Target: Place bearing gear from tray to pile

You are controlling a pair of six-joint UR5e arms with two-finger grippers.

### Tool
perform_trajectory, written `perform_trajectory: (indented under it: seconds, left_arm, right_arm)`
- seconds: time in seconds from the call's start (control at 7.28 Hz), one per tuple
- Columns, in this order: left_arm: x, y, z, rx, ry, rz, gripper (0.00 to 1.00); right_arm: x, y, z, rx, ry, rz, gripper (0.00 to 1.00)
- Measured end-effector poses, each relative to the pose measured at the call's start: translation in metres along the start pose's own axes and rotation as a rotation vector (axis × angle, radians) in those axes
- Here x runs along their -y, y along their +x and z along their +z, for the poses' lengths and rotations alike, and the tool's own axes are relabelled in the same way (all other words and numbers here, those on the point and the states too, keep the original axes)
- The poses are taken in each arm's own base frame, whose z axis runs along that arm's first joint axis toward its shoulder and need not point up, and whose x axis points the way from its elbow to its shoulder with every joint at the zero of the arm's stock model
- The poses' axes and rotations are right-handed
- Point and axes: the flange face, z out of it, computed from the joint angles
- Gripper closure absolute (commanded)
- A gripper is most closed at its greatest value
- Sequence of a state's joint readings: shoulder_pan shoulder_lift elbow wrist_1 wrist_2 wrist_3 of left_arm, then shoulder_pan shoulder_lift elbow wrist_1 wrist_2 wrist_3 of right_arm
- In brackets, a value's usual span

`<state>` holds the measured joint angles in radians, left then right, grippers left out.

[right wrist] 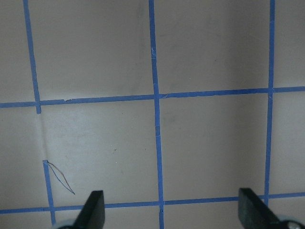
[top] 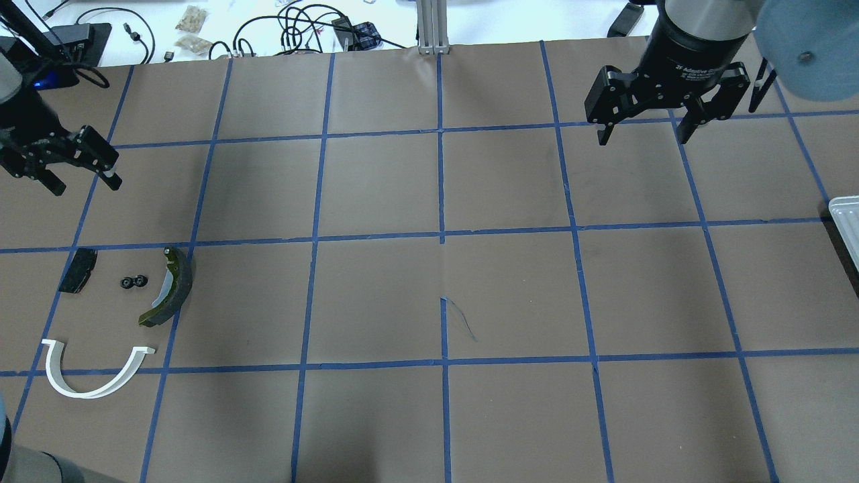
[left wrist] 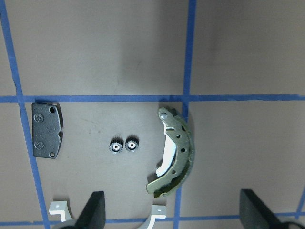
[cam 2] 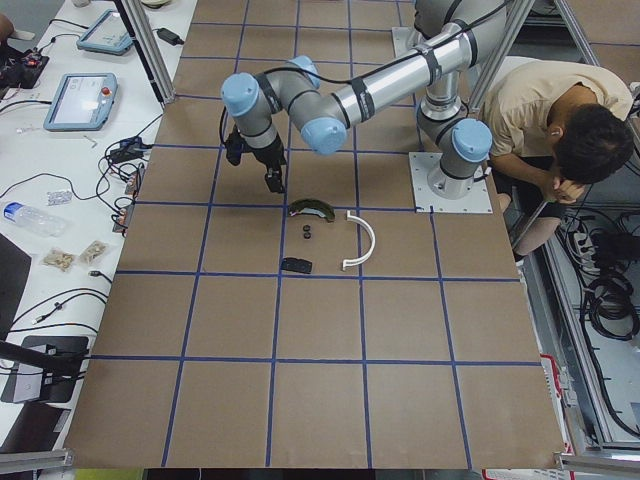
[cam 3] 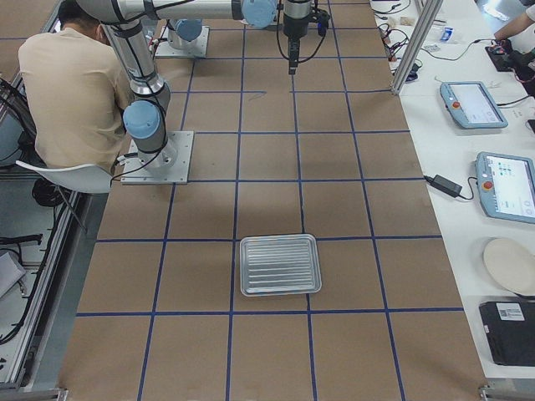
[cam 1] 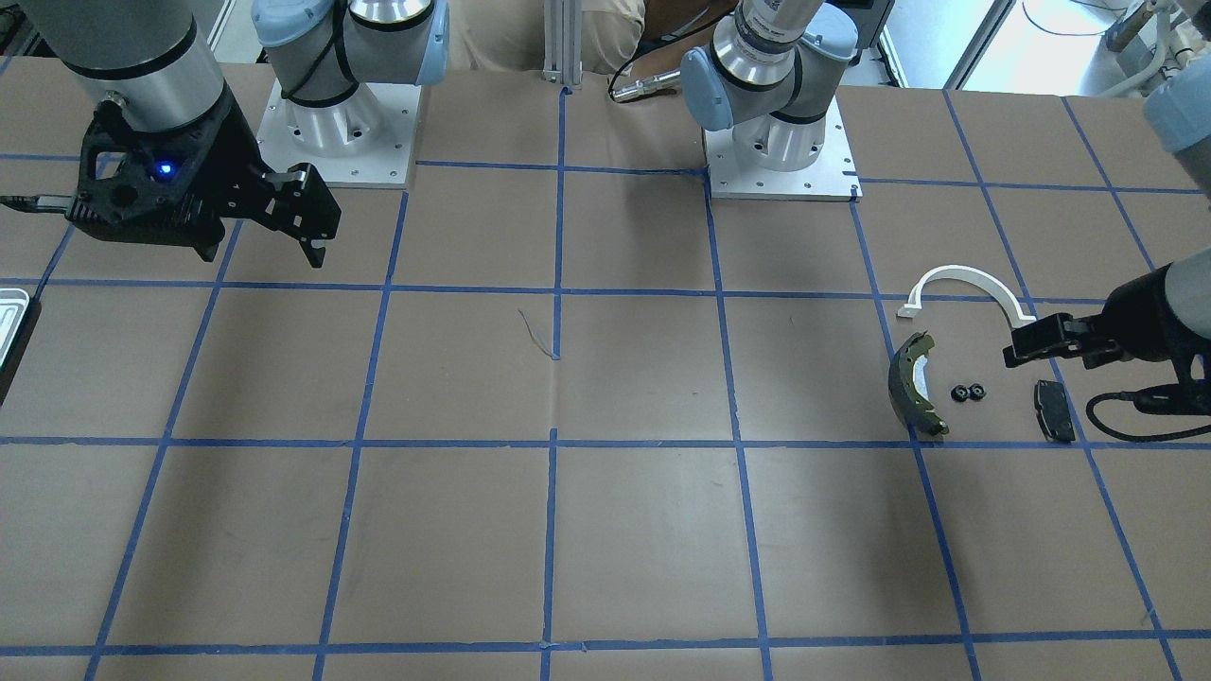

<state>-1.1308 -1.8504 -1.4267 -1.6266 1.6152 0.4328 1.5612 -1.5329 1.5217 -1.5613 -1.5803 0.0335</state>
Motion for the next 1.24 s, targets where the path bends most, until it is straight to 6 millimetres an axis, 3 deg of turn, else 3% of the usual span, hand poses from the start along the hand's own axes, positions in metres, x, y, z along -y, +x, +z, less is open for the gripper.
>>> perform_trajectory:
  seconds: [0.14, 0.55, 0.96, 1.24]
  left_arm:
    - [0.002, 0.031, -0.022, 0.016, 0.022, 0.029, 0.0]
    - [0.001, 0.127, -0.057, 0.055, 0.094, 0.036, 0.0]
    - [-0.019, 0.194, -0.059, 0.067, 0.107, 0.085, 0.0]
    - [-0.04, 0.228, -0.053, 0.073, 0.101, 0.096, 0.0]
  right_arm:
    - [0.001, 0.001, 0.0, 0.0, 0.001, 0.001, 0.0]
    - [0.003, 0.009, 0.0, 0.004, 0.001, 0.015, 0.0]
    - [0.005, 0.012, -0.002, 0.003, 0.014, 0.016, 0.0]
    - [0.006, 0.012, -0.004, 0.002, 0.03, 0.02, 0.0]
